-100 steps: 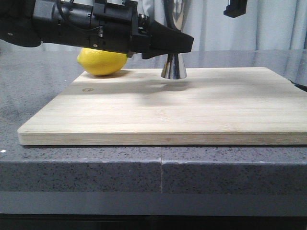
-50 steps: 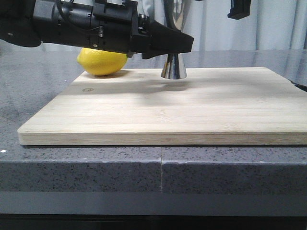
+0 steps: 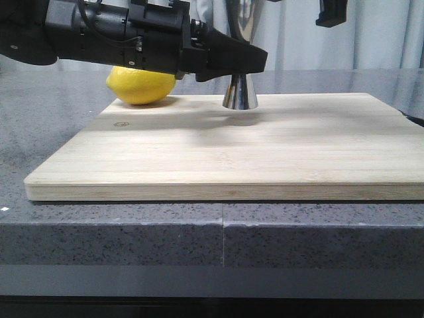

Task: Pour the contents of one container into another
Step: 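Tilt the beaker with the right gripper, pouring liquid into the jigger cup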

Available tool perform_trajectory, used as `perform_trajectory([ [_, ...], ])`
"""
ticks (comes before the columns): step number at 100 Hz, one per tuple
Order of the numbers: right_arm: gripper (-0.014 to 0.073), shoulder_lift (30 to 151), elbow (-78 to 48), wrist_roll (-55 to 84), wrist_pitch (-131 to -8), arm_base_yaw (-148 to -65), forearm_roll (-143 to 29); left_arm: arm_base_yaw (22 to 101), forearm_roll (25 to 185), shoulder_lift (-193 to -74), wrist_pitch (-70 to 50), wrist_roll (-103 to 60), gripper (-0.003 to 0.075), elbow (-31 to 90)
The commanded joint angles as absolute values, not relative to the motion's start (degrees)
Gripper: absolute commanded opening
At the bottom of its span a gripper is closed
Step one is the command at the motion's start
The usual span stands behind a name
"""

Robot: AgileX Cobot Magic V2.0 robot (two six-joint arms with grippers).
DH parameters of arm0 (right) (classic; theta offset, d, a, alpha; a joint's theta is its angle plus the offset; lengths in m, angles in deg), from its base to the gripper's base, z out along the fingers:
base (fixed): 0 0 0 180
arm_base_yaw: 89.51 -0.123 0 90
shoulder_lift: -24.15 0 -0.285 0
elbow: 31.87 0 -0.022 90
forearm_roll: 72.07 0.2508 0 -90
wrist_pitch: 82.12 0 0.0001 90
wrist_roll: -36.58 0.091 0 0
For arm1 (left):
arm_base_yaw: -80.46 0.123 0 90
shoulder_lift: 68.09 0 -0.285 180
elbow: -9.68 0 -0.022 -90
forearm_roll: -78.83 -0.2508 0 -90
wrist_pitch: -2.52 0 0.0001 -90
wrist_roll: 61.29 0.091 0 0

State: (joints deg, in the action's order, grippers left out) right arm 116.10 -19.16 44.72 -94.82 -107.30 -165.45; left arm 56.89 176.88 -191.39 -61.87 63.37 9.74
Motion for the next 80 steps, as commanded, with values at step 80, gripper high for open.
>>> perform_trajectory([
  [80, 0.0272, 113.98, -21.25, 53.13, -94.57, -107.06, -150.34, 56.41, 180.8, -188.46, -65.85, 62.94, 0.004, 7.94],
])
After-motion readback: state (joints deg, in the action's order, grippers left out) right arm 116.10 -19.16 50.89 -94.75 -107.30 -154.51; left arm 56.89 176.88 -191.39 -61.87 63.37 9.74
